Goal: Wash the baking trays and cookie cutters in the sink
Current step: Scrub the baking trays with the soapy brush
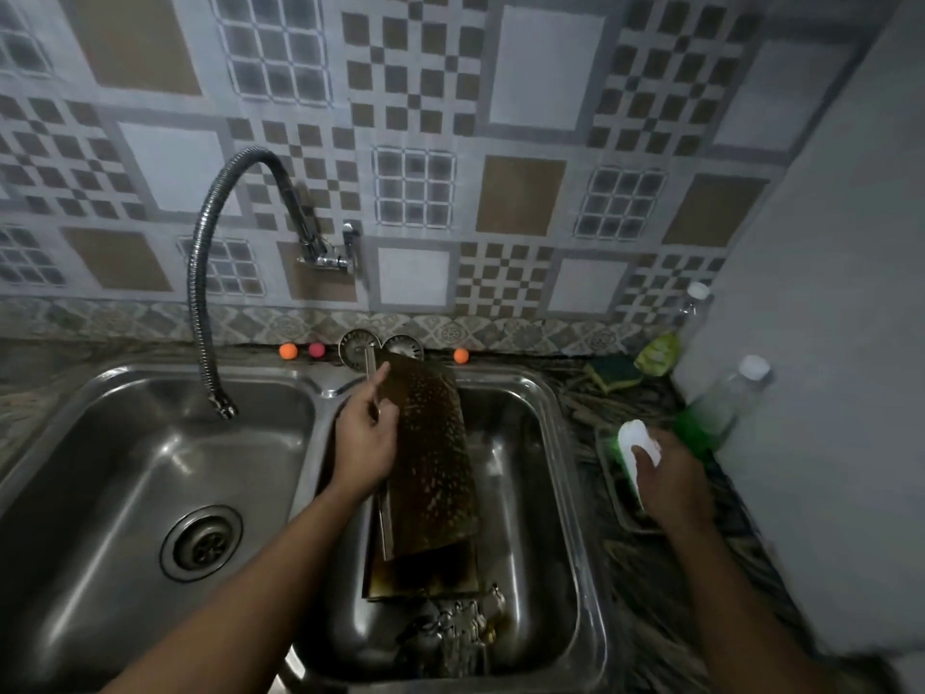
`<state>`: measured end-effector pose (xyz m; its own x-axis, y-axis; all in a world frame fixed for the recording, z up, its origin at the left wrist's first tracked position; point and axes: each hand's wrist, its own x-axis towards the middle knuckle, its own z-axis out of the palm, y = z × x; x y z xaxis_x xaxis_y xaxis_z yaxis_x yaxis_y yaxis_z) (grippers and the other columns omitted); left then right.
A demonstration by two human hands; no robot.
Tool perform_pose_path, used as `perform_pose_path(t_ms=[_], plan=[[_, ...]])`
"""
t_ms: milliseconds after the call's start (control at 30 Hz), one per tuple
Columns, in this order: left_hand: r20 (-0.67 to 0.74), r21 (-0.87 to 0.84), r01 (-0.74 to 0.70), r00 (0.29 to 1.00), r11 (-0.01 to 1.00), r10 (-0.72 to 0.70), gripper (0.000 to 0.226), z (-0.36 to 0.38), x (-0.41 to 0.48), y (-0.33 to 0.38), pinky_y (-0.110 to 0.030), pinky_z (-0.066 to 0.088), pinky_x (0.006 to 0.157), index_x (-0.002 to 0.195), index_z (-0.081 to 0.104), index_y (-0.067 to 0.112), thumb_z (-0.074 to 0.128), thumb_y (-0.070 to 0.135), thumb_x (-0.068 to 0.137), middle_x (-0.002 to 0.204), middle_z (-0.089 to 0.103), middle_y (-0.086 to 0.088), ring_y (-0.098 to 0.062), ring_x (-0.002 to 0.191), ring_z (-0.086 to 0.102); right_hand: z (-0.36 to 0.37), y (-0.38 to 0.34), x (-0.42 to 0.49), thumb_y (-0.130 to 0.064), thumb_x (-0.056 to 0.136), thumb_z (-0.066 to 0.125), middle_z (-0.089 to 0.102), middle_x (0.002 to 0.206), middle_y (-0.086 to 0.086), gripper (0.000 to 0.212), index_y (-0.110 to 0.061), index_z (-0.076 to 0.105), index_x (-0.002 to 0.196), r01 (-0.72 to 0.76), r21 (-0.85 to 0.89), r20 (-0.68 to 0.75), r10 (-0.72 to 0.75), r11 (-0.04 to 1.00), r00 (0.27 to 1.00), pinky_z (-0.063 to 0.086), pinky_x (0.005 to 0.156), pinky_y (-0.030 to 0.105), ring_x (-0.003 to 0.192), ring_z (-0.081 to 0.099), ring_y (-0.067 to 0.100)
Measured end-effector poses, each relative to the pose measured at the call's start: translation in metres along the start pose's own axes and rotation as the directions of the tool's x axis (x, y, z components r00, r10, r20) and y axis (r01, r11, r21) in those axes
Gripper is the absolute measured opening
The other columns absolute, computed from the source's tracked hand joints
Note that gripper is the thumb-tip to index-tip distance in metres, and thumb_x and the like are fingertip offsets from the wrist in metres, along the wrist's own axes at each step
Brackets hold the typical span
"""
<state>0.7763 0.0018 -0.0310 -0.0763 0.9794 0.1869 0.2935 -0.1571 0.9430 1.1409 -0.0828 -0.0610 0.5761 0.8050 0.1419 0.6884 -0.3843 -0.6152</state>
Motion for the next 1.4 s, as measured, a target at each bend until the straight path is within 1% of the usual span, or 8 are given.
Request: perform_pose_path(t_ms=[233,433,600,733,900,1033,1200,1400], plan=[[-0.004,0.011,0.017,1.000,1.000,-0.017,0.049,0.004,-0.003,0.004,-0.055,0.051,0.090,0.144,0.047,0.025,0.049,0.011,0.097,0.120,0.059,-0.031,-0.043,0.106,0.059,0.009,0.021,-0.008,-0.020,0.094,0.061,0.061,0.128,0.022,0.040,0.000,0.057,0.129,-0.046,0.012,0.096,0.045,0.999,0.994,0.044,0.097,0.038,0.117,0.057,0.037],[0.015,-0.031,0.073,0.997,0.997,-0.073,0.052,-0.001,-0.007,0.018,-0.052,0.052,0.090,0.144,0.045,0.031,0.048,0.036,0.093,0.120,0.064,-0.017,-0.030,0.103,0.064,0.007,0.025,-0.005,-0.020,0.095,0.061,0.059,0.130,0.021,0.041,0.000,0.057,0.130,-0.020,-0.022,0.132,0.023,1.000,0.991,0.043,0.098,0.039,0.117,0.056,0.038],[0.016,-0.026,0.074,0.997,0.997,-0.073,0.048,0.001,-0.008,0.019,-0.037,0.051,0.063,0.145,0.046,0.030,0.048,0.019,0.098,0.081,0.065,-0.001,-0.017,0.065,0.058,0.009,0.026,-0.002,-0.013,0.094,0.061,0.061,0.126,0.024,0.036,0.004,0.060,0.125,-0.039,-0.003,0.117,0.039,0.999,0.992,0.045,0.098,0.041,0.115,0.058,0.039],[0.020,-0.011,0.055,0.998,0.998,-0.055,0.047,0.003,-0.006,0.018,-0.049,0.052,0.090,0.145,0.047,0.026,0.048,0.019,0.098,0.120,0.062,-0.021,-0.029,0.098,0.064,0.004,0.013,-0.004,-0.013,0.097,0.055,0.060,0.126,0.026,0.035,0.003,0.058,0.128,-0.028,0.014,0.009,0.028,1.000,1.000,0.043,0.097,0.042,0.115,0.056,0.041],[0.037,-0.026,0.053,0.998,0.998,-0.052,0.047,0.002,-0.006,0.016,-0.044,0.056,0.089,0.145,0.046,0.026,0.048,0.017,0.099,0.119,0.066,-0.004,-0.016,0.097,0.065,-0.003,0.003,-0.003,-0.017,0.098,0.051,0.060,0.120,0.026,0.033,-0.001,0.058,0.126,0.044,0.003,-0.114,-0.043,0.999,0.993,0.046,0.087,0.042,0.109,0.057,0.042],[0.030,-0.049,0.055,0.998,0.997,-0.053,0.048,0.004,-0.002,0.014,-0.042,0.055,0.092,0.145,0.047,0.027,0.049,0.015,0.098,0.123,0.064,-0.010,-0.017,0.102,0.065,-0.004,-0.003,0.002,-0.019,0.099,0.050,0.060,0.121,0.025,0.033,-0.002,0.058,0.126,0.017,0.005,-0.076,-0.017,1.000,0.997,0.045,0.089,0.042,0.111,0.056,0.041],[0.031,-0.044,0.048,0.998,0.998,-0.047,0.047,0.005,-0.001,0.012,-0.024,0.052,0.073,0.144,0.048,0.027,0.048,0.012,0.099,0.104,0.064,-0.004,-0.002,0.077,0.060,-0.009,-0.019,-0.004,-0.015,0.097,0.054,0.061,0.126,0.022,0.030,-0.001,0.061,0.123,0.109,0.101,-0.145,-0.094,0.989,0.985,0.045,0.096,0.041,0.113,0.057,0.038],[0.101,-0.023,0.045,0.994,0.999,-0.042,0.044,0.010,0.002,0.021,-0.054,0.051,0.092,0.139,0.052,0.035,0.050,0.015,0.100,0.120,0.062,-0.022,-0.041,0.110,0.059,-0.004,-0.079,-0.013,0.007,0.091,0.054,0.061,0.106,0.021,0.023,-0.008,0.071,0.095,0.190,0.362,-0.081,-0.172,0.913,0.982,0.056,0.070,0.022,0.073,0.069,0.020]])
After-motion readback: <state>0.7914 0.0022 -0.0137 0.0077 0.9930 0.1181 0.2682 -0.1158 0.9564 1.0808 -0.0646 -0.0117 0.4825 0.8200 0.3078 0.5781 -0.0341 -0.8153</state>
